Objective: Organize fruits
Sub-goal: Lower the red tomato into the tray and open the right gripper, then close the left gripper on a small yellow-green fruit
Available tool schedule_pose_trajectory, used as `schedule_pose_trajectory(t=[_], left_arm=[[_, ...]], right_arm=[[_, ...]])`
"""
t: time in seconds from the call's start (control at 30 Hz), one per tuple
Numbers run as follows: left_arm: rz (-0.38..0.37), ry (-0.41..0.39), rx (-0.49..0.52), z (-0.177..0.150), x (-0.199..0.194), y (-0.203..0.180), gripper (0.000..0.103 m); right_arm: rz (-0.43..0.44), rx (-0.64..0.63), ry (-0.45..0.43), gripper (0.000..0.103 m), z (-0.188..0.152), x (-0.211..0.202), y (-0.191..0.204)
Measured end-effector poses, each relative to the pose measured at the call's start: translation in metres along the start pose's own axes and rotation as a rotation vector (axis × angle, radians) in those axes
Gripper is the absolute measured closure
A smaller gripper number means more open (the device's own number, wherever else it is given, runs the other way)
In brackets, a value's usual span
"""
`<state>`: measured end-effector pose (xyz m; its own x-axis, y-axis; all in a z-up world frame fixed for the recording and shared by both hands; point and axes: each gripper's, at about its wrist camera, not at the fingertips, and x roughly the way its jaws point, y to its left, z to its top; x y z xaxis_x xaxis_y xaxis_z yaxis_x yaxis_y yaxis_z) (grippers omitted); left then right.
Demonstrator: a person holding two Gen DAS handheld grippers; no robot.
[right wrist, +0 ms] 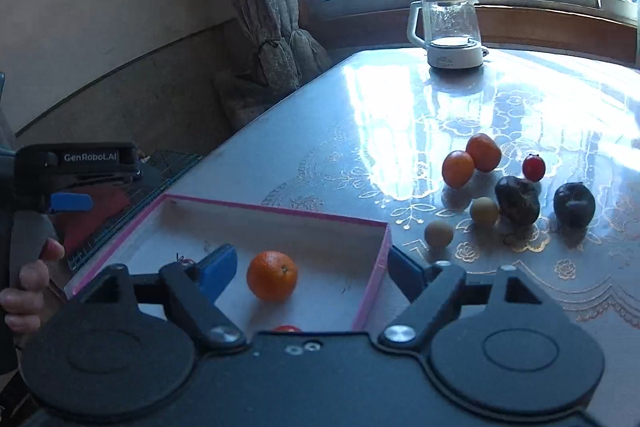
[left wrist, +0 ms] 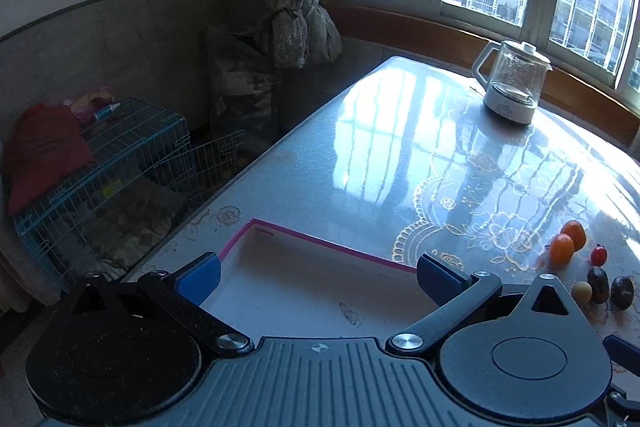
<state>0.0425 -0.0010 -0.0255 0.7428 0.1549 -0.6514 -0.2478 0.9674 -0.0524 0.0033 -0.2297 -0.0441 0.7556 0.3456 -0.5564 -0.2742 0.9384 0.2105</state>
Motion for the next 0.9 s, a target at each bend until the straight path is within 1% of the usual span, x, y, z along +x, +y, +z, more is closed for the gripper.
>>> schedule_pose_trajectory(t=[0.03,0.1,0.13,0.17,0.27,0.4,0.5,0.57,0.67,0.73,0.8,0.9], left_arm=[[-0.039,-0.006,0.043,0.0,-0.002,-0.013,0.0],[-0.093,-0.017,0.136,-0.003,-0.005,-0.038,0.0],[-0.115,-0.021,0.177,-0.004,-0.005,-0.051,0.0],[-0.138,-0.023,0.214,-0.005,-0.006,-0.064,0.0],[-0.216,-0.045,0.297,-0.008,-0.011,-0.104,0.0],[-0.292,-0.082,0.336,-0.011,-0.017,-0.159,0.0],[-0.309,-0.079,0.364,-0.019,-0.013,-0.193,0.0],[-0.315,-0.054,0.362,-0.028,-0.008,-0.209,0.0],[-0.334,-0.024,0.34,-0.041,-0.003,-0.221,0.0],[-0.327,-0.016,0.339,-0.048,-0.002,-0.229,0.0],[-0.336,-0.014,0.34,-0.054,0.0,-0.238,0.0],[-0.313,0.006,0.328,-0.06,0.008,-0.241,0.0]], right_arm=[[-0.02,0.011,-0.018,0.019,0.002,-0.005,-0.008],[-0.067,0.043,-0.045,0.014,0.004,-0.016,-0.023],[-0.091,0.06,-0.053,0.007,0.004,-0.02,-0.029],[-0.121,0.082,-0.063,0.003,0.004,-0.025,-0.039],[-0.185,0.14,-0.085,0.001,0.002,-0.04,-0.065],[-0.266,0.229,-0.126,0.0,-0.004,-0.062,-0.1],[-0.304,0.294,-0.151,0.0,-0.01,-0.079,-0.125],[-0.313,0.321,-0.163,0.0,-0.014,-0.088,-0.136],[-0.335,0.34,-0.173,0.0,-0.022,-0.099,-0.149],[-0.344,0.348,-0.168,0.0,-0.027,-0.101,-0.155],[-0.345,0.36,-0.163,0.0,-0.031,-0.103,-0.161],[-0.344,0.376,-0.157,0.0,-0.035,-0.104,-0.168]])
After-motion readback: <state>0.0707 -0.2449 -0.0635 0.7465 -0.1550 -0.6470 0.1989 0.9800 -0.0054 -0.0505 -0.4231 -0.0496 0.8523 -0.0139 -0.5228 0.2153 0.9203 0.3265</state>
